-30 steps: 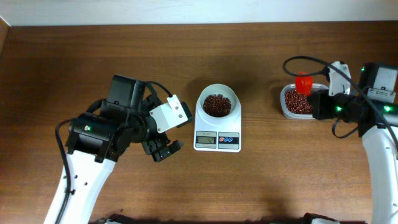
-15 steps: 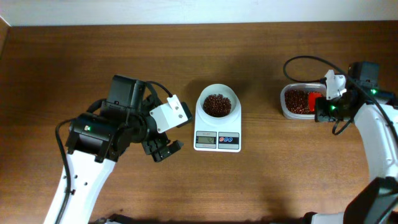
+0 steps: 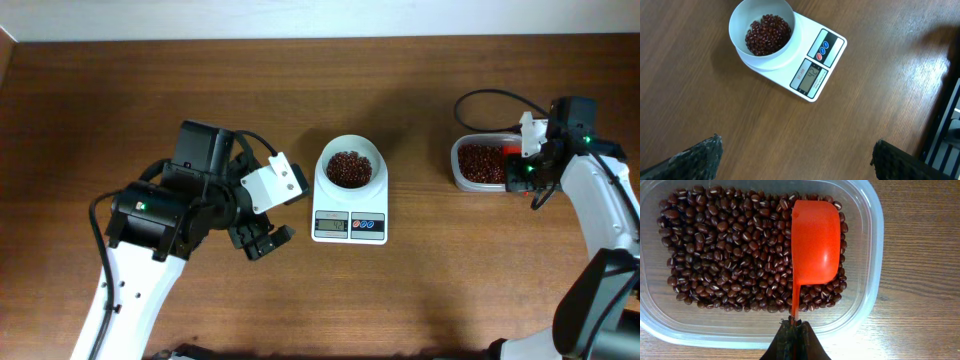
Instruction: Scoop and weigh 50g on scale
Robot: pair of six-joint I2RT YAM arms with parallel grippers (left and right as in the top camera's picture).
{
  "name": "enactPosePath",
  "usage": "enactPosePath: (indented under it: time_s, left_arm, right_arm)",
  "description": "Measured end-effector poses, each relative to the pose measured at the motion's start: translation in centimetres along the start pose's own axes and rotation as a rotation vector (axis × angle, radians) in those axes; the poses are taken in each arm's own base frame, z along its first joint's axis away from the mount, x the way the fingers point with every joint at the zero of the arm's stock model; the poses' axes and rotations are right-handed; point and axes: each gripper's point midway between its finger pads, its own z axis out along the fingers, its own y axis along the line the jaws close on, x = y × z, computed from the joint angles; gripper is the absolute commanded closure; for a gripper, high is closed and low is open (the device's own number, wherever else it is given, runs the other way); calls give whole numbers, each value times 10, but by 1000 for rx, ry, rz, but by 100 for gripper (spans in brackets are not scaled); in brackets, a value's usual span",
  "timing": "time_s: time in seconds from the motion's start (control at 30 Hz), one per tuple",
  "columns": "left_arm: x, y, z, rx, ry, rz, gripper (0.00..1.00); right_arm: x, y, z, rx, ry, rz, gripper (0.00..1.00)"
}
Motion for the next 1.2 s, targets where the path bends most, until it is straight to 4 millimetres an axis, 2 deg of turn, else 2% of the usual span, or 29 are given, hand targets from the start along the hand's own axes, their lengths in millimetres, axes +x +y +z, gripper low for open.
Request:
enactPosePath:
  time_s: [0.8,1.07,1.2]
  left_arm:
    - [0,0,0,0,0,0,1]
    - [0,0,0,0,0,0,1]
    - [0,0,0,0,0,0,1]
  right_arm:
    - [-3,46,-2,-279,-25,21,96]
    - [-2,48,-3,-312,-21,69,96]
    - [-4,44,-8,-383,-43,123,96]
